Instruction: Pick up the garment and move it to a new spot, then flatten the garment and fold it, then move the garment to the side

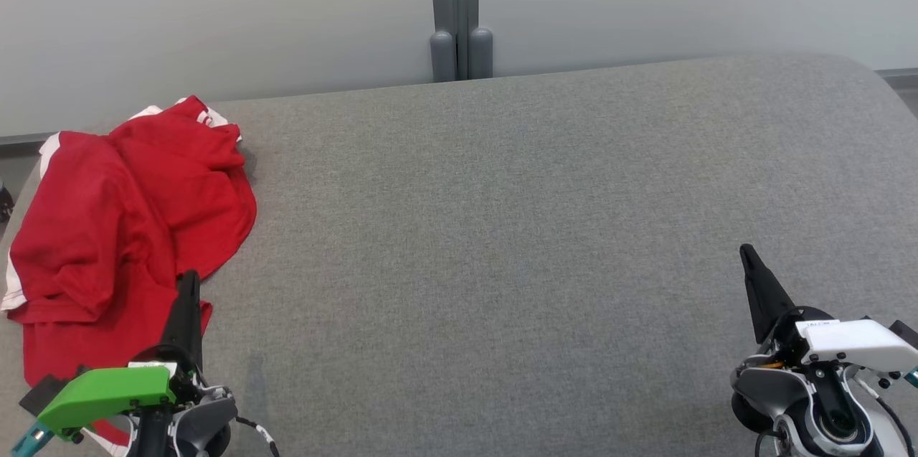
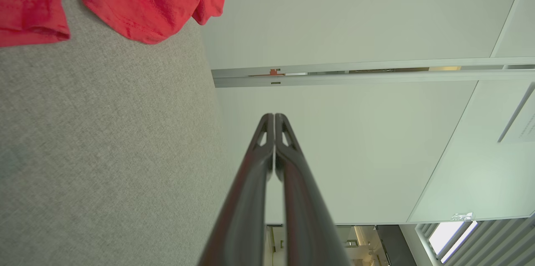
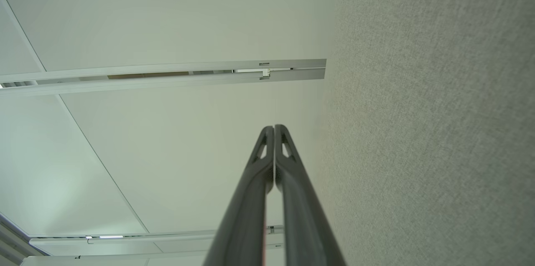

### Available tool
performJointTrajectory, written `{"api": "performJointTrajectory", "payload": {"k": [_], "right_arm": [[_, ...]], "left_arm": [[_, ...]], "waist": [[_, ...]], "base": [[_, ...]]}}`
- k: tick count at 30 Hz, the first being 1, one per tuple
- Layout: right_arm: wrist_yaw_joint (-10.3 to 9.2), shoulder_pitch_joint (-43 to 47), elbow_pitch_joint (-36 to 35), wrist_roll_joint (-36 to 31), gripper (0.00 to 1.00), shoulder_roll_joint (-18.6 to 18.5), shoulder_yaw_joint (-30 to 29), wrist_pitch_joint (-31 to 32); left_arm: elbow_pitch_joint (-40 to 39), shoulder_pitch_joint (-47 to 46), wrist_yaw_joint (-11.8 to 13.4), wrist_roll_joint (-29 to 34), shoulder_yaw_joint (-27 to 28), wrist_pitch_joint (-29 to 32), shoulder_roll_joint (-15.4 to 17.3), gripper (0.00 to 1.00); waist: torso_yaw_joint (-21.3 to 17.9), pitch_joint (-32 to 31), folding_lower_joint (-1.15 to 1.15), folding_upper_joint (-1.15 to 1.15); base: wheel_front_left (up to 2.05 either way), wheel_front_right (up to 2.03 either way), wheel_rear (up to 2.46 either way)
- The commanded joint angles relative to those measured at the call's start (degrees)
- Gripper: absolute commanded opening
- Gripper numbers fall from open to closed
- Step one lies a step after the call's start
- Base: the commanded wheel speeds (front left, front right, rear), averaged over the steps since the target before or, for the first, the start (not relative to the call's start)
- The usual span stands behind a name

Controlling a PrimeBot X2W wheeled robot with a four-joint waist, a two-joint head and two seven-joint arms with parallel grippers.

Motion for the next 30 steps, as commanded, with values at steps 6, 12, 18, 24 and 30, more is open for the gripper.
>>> {"api": "performJointTrajectory", "payload": {"k": [6, 12, 18, 24, 30], "right_arm": [[-0.01, 1.8, 2.0, -0.1, 1.0, 0.6, 0.3, -0.2], [-0.01, 2.6, 1.1, -1.2, 1.0, 0.5, 1.6, -2.3], [-0.01, 3.1, 0.0, -4.7, 1.0, 0.4, 1.8, -4.2], [0.0, 3.4, -1.4, -9.9, 1.0, 0.4, 2.0, -5.7], [0.0, 3.6, -2.7, -16.0, 1.0, 0.3, 2.3, -7.1]], "left_arm": [[2.1, 1.7, 0.2, 0.1, -0.4, -0.3, -0.4, 1.0], [0.9, 2.7, 0.1, 1.6, -1.9, -2.3, -0.4, 1.0], [-0.6, 3.3, 0.2, 6.5, -2.6, -4.2, -0.3, 1.0], [-2.5, 3.7, 1.2, 11.6, -3.3, -5.7, -0.3, 1.0], [-4.5, 4.0, 2.8, 17.6, -4.5, -7.1, -0.2, 1.0]], "waist": [[0.0, 0.0, 0.0, 0.0], [0.0, -0.1, 0.0, 0.0], [0.0, -0.2, 0.0, 0.0], [0.0, -0.2, 0.0, 0.0], [0.0, -0.2, 0.0, 0.0]], "base": [[0.0, 0.0, 0.0], [0.0, 0.0, 0.0], [0.0, 0.0, 0.0], [0.0, 0.0, 0.0], [0.0, 0.0, 0.0]]}}
